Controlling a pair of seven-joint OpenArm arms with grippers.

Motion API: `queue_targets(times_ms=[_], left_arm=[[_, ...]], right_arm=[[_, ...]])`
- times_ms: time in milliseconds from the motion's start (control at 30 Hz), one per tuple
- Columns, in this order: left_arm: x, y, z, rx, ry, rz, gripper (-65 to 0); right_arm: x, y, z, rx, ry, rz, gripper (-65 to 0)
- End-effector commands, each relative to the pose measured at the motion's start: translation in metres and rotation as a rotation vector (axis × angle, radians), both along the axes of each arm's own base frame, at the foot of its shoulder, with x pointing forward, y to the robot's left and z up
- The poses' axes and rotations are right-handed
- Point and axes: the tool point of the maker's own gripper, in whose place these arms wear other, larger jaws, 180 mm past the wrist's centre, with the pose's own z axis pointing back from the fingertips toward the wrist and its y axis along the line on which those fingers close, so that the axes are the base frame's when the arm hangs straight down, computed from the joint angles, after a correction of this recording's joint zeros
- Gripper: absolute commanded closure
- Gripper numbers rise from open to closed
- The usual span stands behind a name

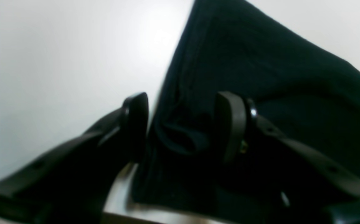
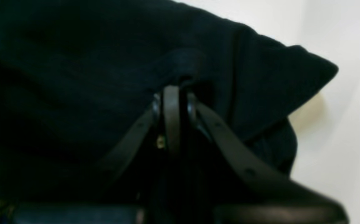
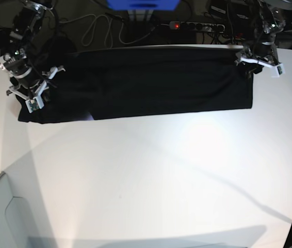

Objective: Fold the T-shirt properly
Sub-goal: 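Adjust the right gripper's grip on the strip end, left gripper holding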

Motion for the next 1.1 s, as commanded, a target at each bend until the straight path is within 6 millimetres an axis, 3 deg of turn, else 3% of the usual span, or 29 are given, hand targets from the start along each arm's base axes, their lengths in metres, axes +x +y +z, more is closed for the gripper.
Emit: queue_targets(times_ms=[0, 133, 400, 633, 833, 967, 1067], left_arm=[[0.005, 0.003, 0.009, 0.014, -0.035, -0.003, -32.7], [0.005, 0.004, 0.009, 0.015, -0.035, -0.004, -32.7], [0.005, 0.004, 0.009, 0.016, -0.035, -0.005, -32.7], [0.006, 0.004, 0.01, 0.016, -0.038, -0.005, -32.7], [0.007, 0.003, 0.009, 0.012, -0.039, -0.002, -32.7], [0.008, 0.001, 0.009, 0.007, -0.042, -0.004, -32.7], [0.008, 0.001, 0.009, 0.005, -0.042, -0.003, -32.7]], right_arm=[[0.007, 0.0, 0.007, 0.006, -0.035, 0.025, -0.2], [0.01, -0.008, 0.008, -0.012, -0.033, 0.028, -4.0], [0.007, -0.028, 0.014, -0.027, -0.048, -0.033, -27.8], [0.004, -0.036, 0.041, -0.061, -0.118, -0.092, -30.2], [-0.007, -0.001, 0.052, -0.046, -0.142, -0.042, -30.5], [-0.015, 0.03, 0.038, 0.005, -0.099, 0.026, -30.5], [-0.023, 0.046, 0.016, 0.053, -0.038, 0.061, -30.5]])
